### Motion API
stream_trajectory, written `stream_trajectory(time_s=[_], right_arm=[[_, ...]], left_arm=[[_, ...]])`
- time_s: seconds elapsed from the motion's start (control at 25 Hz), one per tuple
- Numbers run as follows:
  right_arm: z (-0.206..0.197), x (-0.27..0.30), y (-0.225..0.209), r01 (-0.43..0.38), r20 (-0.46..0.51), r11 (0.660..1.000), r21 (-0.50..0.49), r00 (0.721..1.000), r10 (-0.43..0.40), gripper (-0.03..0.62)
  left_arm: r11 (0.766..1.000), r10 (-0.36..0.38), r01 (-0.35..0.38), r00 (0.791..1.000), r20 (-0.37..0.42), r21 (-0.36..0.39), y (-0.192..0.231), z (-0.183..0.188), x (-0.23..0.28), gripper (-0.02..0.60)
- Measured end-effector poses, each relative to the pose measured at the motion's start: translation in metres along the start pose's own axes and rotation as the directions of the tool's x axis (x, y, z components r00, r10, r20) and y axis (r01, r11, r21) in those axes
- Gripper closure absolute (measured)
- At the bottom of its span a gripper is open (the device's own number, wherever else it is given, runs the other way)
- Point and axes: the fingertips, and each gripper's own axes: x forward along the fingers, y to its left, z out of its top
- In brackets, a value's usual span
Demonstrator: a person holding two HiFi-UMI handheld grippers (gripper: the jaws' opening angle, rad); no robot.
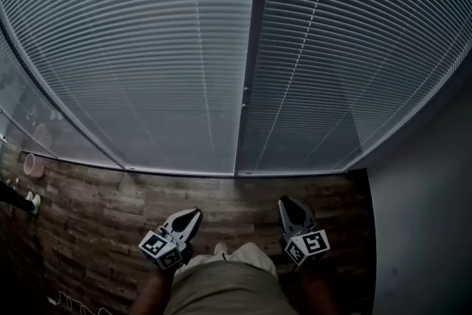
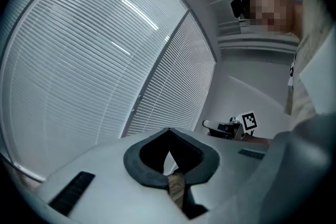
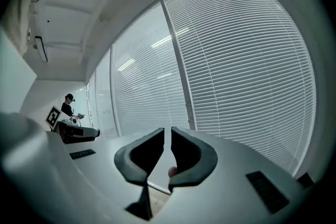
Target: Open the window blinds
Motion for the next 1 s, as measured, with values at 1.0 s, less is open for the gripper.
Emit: stream_trajectory(time_s=[1.0], right_arm=[[0.025,0.016,-0.033,-0.019,0.025,1.0,-0.015,1.0,0.019,0.565]], left_arm=[[1.0,0.019,-0.018,1.0,0.018,-0.023,0.008,0.016,0.037,0.569]])
